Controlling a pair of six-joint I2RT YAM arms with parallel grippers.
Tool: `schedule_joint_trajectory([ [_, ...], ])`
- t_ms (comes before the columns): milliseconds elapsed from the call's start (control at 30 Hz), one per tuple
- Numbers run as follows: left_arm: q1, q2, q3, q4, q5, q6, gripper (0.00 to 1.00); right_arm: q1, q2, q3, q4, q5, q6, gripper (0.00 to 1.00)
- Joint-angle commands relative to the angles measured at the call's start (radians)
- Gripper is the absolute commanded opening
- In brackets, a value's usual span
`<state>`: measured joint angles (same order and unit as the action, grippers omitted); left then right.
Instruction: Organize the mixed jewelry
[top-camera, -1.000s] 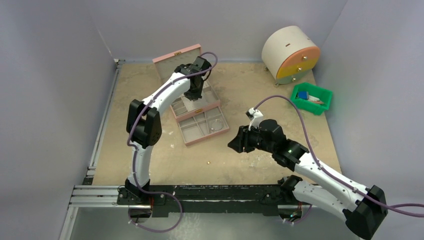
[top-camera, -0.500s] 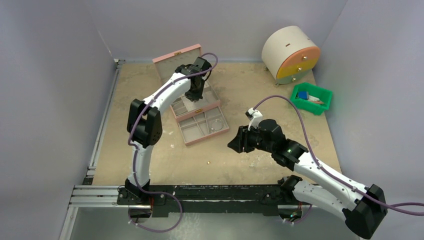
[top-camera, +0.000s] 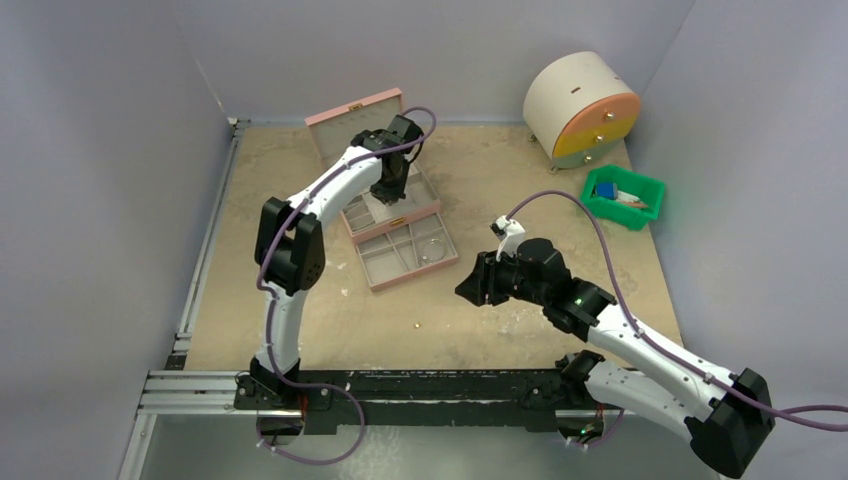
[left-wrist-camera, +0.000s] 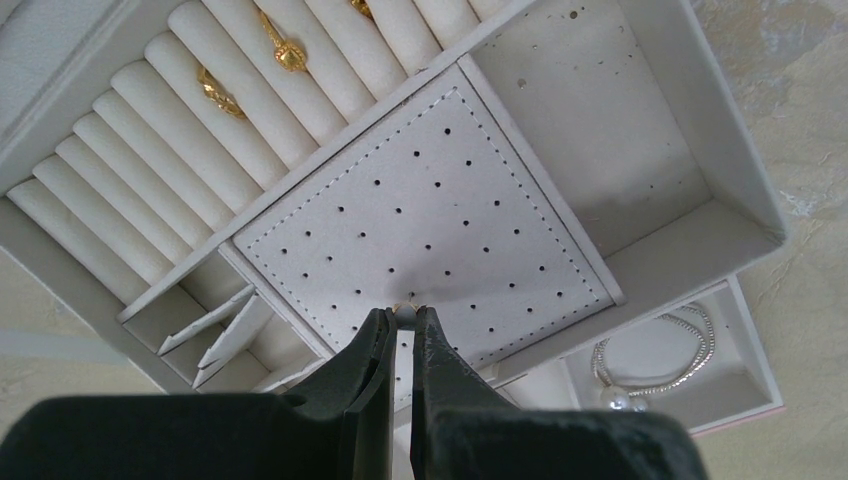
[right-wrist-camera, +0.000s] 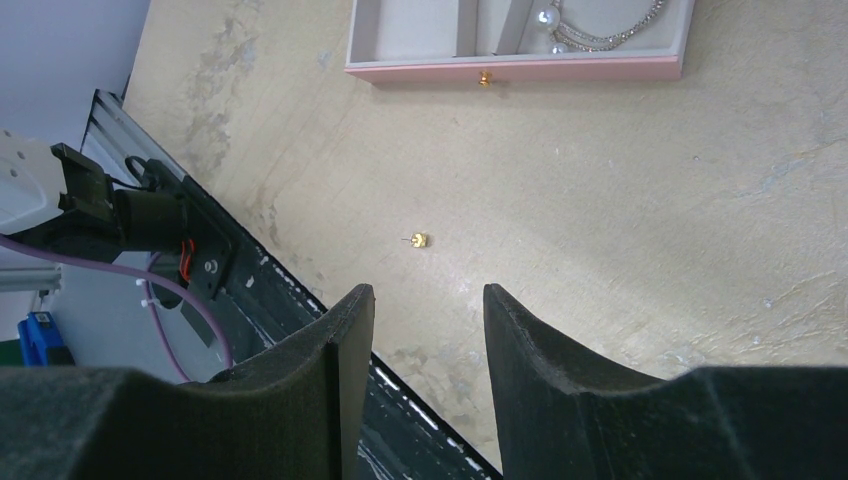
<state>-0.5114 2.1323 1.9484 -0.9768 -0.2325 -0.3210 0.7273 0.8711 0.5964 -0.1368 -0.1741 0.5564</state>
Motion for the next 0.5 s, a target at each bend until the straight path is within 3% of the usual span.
schedule_joint_trajectory([
  [0,0.004,0.017,-0.002,0.024,-0.011,0.011,0.00,0.000,-0.007,0.038,0.025,-0.004,-0.010,0.47],
  [467,0.004,0.026,0.001,0.023,-0.053,0.011,0.00,0.000,-0.015,0.031,0.022,-0.001,-0.009,0.47],
])
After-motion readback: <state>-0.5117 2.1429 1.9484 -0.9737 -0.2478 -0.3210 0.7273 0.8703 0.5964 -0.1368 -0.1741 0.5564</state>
